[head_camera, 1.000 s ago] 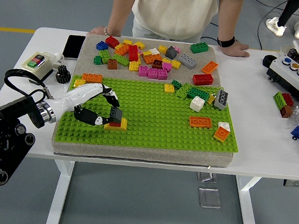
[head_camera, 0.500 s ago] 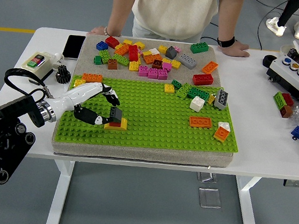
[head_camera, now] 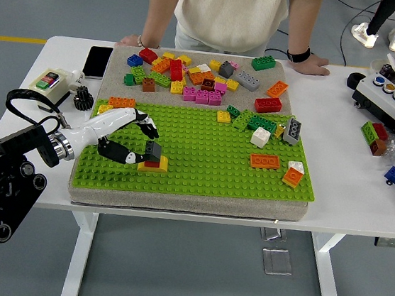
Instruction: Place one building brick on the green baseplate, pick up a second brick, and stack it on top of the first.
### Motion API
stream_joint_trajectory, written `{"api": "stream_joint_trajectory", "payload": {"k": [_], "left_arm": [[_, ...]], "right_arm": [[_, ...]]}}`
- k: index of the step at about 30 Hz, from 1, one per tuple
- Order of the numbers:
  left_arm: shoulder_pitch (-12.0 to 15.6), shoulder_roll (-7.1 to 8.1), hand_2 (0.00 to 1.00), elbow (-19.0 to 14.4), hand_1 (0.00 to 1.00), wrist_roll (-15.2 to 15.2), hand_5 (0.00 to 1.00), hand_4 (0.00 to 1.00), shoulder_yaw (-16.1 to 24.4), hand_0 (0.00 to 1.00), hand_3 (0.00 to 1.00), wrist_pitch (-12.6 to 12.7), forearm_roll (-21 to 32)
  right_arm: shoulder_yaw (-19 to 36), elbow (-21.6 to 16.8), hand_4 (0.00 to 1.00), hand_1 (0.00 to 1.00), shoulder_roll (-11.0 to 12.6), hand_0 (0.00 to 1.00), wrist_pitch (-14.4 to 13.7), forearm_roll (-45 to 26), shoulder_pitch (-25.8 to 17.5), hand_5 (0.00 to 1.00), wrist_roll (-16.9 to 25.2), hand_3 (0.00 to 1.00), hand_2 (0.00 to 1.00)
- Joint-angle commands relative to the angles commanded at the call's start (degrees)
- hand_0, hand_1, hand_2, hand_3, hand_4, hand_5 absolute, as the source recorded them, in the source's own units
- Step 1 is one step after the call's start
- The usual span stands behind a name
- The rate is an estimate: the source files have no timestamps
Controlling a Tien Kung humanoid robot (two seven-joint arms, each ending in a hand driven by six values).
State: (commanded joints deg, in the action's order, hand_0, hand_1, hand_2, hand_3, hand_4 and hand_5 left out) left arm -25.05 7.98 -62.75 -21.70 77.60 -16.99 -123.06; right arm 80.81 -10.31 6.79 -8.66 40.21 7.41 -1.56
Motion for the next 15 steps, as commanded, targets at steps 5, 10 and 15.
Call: {"api": "stream_joint_trajectory", "payload": {"k": [5, 10, 15], "left_arm": [[-0.01, 0.04, 0.59, -0.28, 0.638, -0.07, 0.08, 0.832, 0.13, 0.716, 0.557, -0.36, 0.29], [0.01, 0.1, 0.589, -0.49, 0.638, -0.13, 0.079, 0.829, 0.23, 0.717, 0.557, -0.82, 0.41], [0.15, 0.15, 0.592, -0.86, 0.641, -0.2, 0.084, 0.833, 0.28, 0.72, 0.56, -1.73, 0.4]], "right_arm": [[0.06, 0.0, 0.923, 0.639, 0.0, 0.73, 0.02, -0.02, 0.03, 0.476, -0.01, 0.606, 0.685], [0.12, 0.0, 0.922, 0.638, 0.0, 0.73, 0.03, -0.04, 0.03, 0.477, -0.01, 0.605, 0.685], [0.16, 0.0, 0.922, 0.639, -0.01, 0.73, 0.01, -0.06, 0.02, 0.476, -0.01, 0.604, 0.685]]}}
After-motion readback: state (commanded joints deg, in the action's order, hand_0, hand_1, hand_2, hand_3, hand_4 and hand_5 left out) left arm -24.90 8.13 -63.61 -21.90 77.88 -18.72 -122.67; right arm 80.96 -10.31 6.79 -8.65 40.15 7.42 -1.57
